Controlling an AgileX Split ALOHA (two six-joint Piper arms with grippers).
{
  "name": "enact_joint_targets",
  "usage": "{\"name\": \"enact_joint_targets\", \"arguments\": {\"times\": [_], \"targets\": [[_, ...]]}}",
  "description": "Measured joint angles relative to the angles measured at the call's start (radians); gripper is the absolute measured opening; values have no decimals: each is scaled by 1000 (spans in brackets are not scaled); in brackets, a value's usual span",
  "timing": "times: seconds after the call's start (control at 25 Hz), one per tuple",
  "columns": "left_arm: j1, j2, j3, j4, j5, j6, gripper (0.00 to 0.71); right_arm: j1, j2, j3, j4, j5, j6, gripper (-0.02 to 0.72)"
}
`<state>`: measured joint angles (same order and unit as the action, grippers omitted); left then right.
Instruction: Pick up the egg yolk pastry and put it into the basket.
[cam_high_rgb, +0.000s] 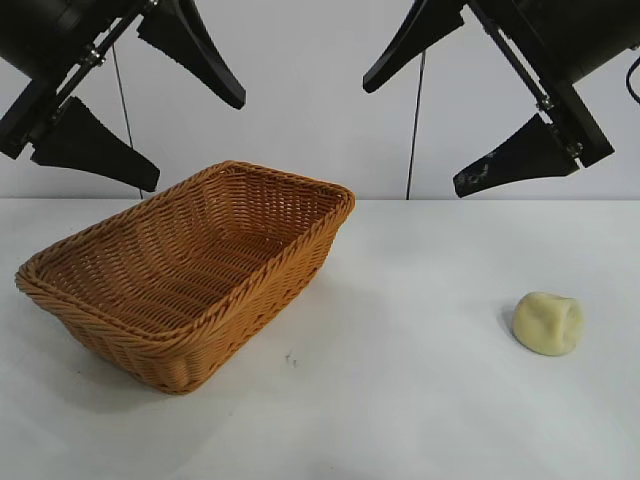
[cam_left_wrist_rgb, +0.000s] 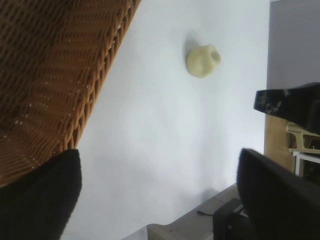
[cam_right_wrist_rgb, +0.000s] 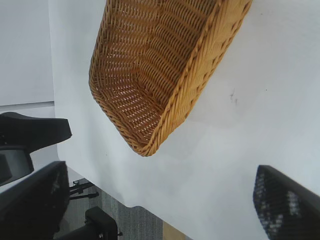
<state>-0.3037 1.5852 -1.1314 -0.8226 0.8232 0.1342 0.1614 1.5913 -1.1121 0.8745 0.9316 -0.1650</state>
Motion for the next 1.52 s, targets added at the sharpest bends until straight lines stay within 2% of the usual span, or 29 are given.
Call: {"name": "enact_joint_targets", "arguments": {"times": [0.24,0.36,0.52,0.92,1.04,1.12,1.32,1.52], "targets": [[0,-4,0,20,-20,-36,626,0,0,0,0,0,0,694],[0,-32,0,128,-27,-119,626,0,0,0,0,0,0,694],[0,-81,0,294,-14,-349,626,0,0,0,0,-1,0,694],[0,-93,1,582,38,-878,626,0,0,0,0,-1,0,694],[0,-93,37,653,43,-1005,626,0,0,0,0,-2,0,694],[0,-93,79,664,37,-1068,626,0,0,0,0,-6,0,694],[0,-93,174,625,-41,-1098,626,0,0,0,0,-11,0,694],[-1,-92,202,598,-120,-1101,626,0,0,0,0,-18,0,694]]}}
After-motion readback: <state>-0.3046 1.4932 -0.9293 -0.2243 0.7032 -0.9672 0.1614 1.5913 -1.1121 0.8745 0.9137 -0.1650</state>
